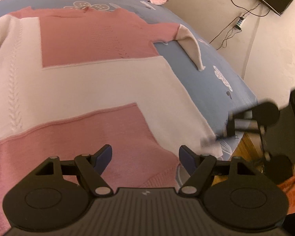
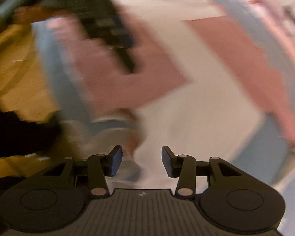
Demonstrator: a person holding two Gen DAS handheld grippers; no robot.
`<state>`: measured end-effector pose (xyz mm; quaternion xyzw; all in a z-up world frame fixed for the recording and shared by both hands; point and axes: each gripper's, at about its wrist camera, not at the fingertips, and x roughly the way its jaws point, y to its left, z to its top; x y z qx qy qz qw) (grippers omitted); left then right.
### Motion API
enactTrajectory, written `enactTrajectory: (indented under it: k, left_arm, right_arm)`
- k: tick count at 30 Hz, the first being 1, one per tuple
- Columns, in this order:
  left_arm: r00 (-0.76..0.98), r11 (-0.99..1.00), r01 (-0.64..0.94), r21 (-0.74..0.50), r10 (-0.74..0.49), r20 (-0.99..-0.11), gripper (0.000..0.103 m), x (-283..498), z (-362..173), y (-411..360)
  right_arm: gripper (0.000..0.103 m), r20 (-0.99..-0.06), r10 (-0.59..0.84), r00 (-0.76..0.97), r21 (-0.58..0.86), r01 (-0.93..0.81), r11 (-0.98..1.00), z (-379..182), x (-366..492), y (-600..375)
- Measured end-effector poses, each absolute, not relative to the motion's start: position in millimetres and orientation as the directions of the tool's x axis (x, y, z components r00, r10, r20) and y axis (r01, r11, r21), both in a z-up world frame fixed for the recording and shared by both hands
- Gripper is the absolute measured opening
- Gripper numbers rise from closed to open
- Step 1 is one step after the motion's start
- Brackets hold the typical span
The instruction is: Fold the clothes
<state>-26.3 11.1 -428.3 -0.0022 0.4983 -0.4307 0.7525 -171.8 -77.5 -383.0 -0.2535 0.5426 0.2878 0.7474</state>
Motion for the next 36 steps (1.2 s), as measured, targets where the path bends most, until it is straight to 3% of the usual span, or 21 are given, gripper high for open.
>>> enactTrajectory:
  k: [4,9,15,21,27,36]
  left_arm:
    - [0.136,0.638,0.647,-0.418,-0.635,-0.761,0.075,-25,-429,16]
    - [0.140,0.640,0.647,-0.414,-0.634,-0.760,0.075,-24,-428,19]
    - [0.211,0.703,0.624,-0.340,-0.571,-0.793,0.075,-24,-432,18]
    - [0.170,0.711,0.633,-0.307,-0.514,-0.840,0.075,-37,-446,21]
    - [0.168,0.663,0.722,-0.197,-0.444,-0.880,0.079,-64,-443,18]
    - [0.202,0.767,0.613,-0.188,-0.383,-0.901,0.079,-73,-426,39]
  right_arm:
    - [0.049,-0.965,0.216,0.146,0.039,-0.737,0.674,-382,-180,-63]
    - [0.049,-0.936,0.224,0.272,0.022,-0.589,0.808,-378,-155,-83]
    - [0.049,-0.933,0.014,0.360,-0.083,-0.252,0.964,-402,-133,-104]
    - [0.048,-0.931,-0.060,0.360,-0.181,-0.313,0.932,-409,-168,-88]
    - [0.051,-0.967,0.001,0.256,-0.066,-0.253,0.965,-404,-180,-109]
    - [0.048,-0.937,0.099,0.334,0.209,0.312,0.927,-418,-164,-223]
